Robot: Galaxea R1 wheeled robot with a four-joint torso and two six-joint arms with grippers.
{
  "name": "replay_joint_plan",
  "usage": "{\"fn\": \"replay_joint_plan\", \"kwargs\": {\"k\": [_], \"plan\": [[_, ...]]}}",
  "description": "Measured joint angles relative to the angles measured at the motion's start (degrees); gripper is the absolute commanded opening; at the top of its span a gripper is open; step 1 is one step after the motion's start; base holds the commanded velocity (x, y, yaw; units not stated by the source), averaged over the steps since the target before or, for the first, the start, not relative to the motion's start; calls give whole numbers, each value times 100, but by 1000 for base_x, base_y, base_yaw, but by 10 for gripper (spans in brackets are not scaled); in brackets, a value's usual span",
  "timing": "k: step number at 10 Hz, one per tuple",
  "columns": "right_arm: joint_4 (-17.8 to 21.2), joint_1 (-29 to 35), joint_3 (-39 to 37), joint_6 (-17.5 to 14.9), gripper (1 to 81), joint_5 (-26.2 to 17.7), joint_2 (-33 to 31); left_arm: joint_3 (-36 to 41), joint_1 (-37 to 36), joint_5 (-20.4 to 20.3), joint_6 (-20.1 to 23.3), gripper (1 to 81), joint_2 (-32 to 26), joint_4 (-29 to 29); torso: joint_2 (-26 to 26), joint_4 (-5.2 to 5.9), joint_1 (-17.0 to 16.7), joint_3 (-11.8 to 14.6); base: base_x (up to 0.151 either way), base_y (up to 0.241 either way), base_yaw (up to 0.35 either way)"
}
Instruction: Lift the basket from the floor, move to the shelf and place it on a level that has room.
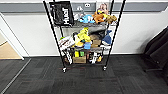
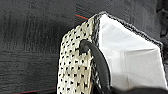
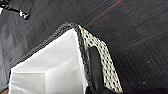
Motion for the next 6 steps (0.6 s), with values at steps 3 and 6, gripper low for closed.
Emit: {"fn": "replay_joint_plan", "kwargs": {"k": [3,6], "plan": [[6,440,190,-4,10,-156,-2,166,-104,-48,-30,10,-161,-30,560,0,-365,280,0,0,0],[4,286,177,-1,10,-165,-61,218,-156,-61,-23,10,-124,-30,1100,0,-713,328,0,0,0]]}}
